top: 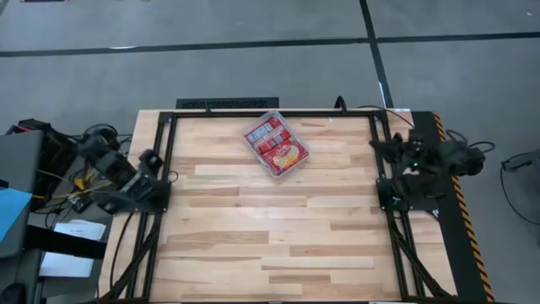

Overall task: Sort popcorn bags into baskets
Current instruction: Return to Home Position

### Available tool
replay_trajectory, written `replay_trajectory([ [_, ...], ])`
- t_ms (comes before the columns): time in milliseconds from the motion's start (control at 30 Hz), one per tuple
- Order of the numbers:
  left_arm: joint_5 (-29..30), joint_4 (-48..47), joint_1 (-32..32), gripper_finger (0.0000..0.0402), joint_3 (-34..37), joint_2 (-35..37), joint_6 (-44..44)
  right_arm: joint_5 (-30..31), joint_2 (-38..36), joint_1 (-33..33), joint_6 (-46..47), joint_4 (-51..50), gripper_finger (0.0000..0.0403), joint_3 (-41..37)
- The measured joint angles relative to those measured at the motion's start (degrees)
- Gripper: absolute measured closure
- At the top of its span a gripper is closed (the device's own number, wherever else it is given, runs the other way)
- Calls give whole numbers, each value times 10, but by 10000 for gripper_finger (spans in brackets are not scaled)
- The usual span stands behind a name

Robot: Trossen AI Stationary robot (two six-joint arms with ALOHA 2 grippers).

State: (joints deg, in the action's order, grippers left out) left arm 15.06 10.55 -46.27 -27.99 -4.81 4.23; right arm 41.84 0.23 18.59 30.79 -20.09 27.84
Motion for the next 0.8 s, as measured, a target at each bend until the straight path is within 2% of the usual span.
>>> replay_trajectory([
  [67,-9,-6,-1,102,46,48,5,-9,0,0,-53,-3,374,23],
  [133,-33,8,1,102,56,44,6,-14,0,0,-95,-11,373,42],
  [167,-71,-1,4,102,61,44,-7,-14,0,0,-110,-21,373,52],
  [233,-133,18,1,102,70,44,-34,-17,0,0,-115,-59,376,73],
  [300,-142,44,0,102,87,45,-36,-38,0,1,-100,-104,379,76],
  [367,-193,80,1,102,110,46,-26,-78,0,1,-84,-107,381,55],
  [433,-210,121,-1,102,132,42,-15,-105,0,2,-75,-59,381,6],
  [533,-146,158,1,102,196,45,-54,-105,1,2,-67,32,375,-90],
  [633,-148,274,0,102,274,45,-60,-96,0,2,-48,163,367,-195],
  [733,-152,248,1,102,269,44,-68,-120,1,5,-43,292,362,-273],
  [800,-160,248,4,102,273,45,-54,-134,2,12,-40,294,361,-271],
])
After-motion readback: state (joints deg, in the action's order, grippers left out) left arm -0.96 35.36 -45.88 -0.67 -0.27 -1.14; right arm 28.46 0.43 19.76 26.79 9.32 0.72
